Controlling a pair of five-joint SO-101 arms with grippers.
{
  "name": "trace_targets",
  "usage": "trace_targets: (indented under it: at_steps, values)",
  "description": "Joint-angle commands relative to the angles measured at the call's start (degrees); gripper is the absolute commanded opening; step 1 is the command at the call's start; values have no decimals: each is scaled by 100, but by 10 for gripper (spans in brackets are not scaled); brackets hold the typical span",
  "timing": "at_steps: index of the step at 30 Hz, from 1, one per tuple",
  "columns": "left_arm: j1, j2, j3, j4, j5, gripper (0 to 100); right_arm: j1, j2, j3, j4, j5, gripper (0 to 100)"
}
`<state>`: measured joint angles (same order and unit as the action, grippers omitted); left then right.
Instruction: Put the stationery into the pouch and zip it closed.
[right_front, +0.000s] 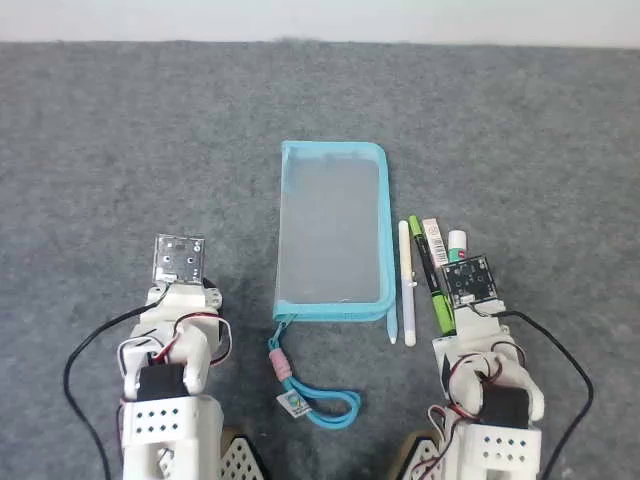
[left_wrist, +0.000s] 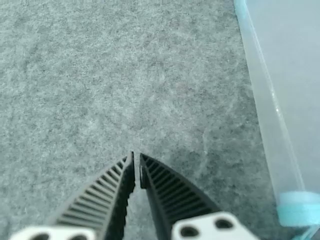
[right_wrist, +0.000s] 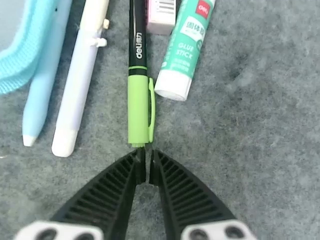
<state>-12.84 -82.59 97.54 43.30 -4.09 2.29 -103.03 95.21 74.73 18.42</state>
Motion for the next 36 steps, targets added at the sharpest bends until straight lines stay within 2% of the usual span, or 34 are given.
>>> trace_targets:
  at_steps: [1, 3, 9, 18, 36]
  values:
    - [0, -132, -66, 53, 35, 13, 40, -101, 123, 40, -18, 31]
    - [0, -299, -66, 149, 44, 13, 40, -101, 123, 40, -18, 31]
    - [-9, -941, -66, 1134, 44, 13, 40, -101, 123, 40, -18, 31]
    - [-18, -2084, -92, 2866, 44, 13, 40, -101, 123, 40, -18, 31]
    - [-18, -2163, -92, 2901, 53, 13, 40, -101, 123, 40, -18, 31]
